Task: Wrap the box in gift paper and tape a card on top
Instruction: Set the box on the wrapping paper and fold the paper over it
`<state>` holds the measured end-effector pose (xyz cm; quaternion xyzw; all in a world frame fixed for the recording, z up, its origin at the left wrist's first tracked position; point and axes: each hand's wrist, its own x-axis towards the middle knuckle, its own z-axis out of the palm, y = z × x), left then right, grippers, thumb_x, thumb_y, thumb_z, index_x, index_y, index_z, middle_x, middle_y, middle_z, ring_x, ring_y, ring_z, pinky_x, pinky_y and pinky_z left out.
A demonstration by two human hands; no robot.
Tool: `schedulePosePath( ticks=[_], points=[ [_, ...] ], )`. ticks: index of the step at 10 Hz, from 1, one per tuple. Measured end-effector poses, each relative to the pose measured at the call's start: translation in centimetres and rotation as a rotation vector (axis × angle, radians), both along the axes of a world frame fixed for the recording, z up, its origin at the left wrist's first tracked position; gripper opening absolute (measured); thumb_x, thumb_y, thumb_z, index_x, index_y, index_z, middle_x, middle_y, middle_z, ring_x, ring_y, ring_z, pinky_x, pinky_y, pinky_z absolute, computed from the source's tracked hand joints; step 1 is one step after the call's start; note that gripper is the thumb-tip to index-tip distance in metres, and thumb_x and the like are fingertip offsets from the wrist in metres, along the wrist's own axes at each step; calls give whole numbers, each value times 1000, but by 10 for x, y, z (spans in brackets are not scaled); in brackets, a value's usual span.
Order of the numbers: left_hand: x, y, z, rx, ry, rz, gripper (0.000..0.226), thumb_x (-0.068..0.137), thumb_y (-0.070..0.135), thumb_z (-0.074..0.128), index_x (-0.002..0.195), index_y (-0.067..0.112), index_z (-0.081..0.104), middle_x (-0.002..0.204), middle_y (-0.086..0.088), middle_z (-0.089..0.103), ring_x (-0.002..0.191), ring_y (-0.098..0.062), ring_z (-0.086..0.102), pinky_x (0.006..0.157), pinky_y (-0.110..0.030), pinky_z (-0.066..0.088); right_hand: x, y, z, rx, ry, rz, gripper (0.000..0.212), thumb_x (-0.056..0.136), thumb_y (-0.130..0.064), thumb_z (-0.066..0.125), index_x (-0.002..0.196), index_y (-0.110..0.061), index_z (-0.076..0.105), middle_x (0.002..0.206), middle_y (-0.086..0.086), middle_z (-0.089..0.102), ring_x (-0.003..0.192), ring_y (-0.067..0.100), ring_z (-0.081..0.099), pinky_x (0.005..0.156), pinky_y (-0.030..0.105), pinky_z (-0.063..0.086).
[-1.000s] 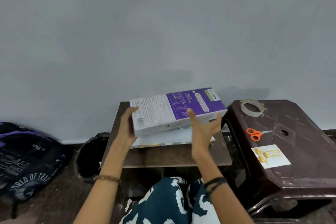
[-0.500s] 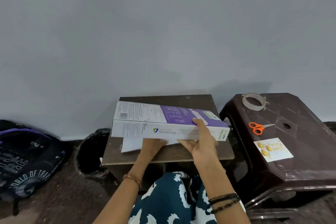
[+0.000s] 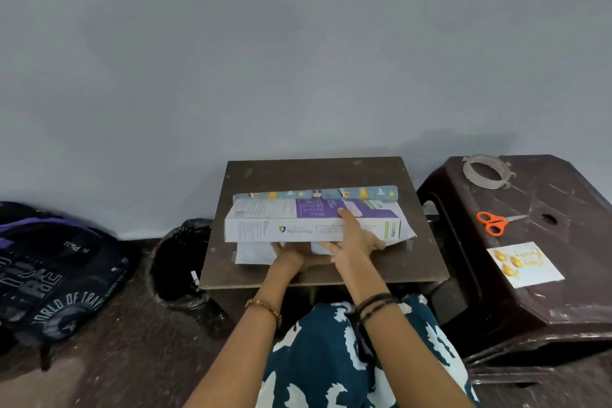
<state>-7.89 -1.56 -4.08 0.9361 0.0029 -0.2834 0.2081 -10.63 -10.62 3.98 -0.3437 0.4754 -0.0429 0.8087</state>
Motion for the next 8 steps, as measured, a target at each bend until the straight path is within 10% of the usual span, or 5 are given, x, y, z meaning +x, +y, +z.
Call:
schedulePosePath(
  ticks=[3, 4, 5, 6, 8],
  points=[
    [0, 13, -11, -47, -135, -288, 91, 76, 61, 60, 146, 42, 6, 156, 15, -9, 142, -19, -22, 94, -69, -24, 41, -7, -20, 264, -84, 14, 43, 96, -12, 50, 136, -8, 35, 141, 15, 42, 126, 28, 45, 78, 10, 48],
    [-6, 23, -14, -127, -189, -382, 78, 78, 59, 59, 144, 45, 20, 155, 19, -2, 142, -15, -20, 88, -67, -30, 45, -11, -21, 230, -79, 97, 46, 94, -13, 55, 136, -8, 37, 137, 14, 47, 122, 27, 49, 83, 22, 51],
    [-14, 20, -13, -111, -337, -346, 47, 93, 47, 44, 140, 39, 37, 154, 18, 16, 144, -10, -3, 102, -69, -16, 24, -36, -26, 239, -157, 264, 36, 100, -7, 41, 135, -7, 33, 140, 16, 37, 132, 30, 38, 71, 5, 46],
    [-26, 9, -9, 35, -580, -452, 43, 99, 33, 26, 133, 23, 52, 146, 6, 41, 139, -12, 28, 112, -50, 14, 17, -40, -38, 52, -142, 389, 23, 97, -17, 48, 117, -11, 39, 140, 18, 40, 125, 31, 46, 85, 33, 52],
    [-33, 3, 17, -222, -397, -359, 24, 94, 19, 51, 94, 2, 68, 100, -11, 67, 94, -25, 59, 79, -30, 41, -8, -48, -23, 71, -71, 277, 39, 80, -8, 70, 111, -11, 45, 94, 11, 54, 96, 29, 53, 90, 46, 51]
  ],
)
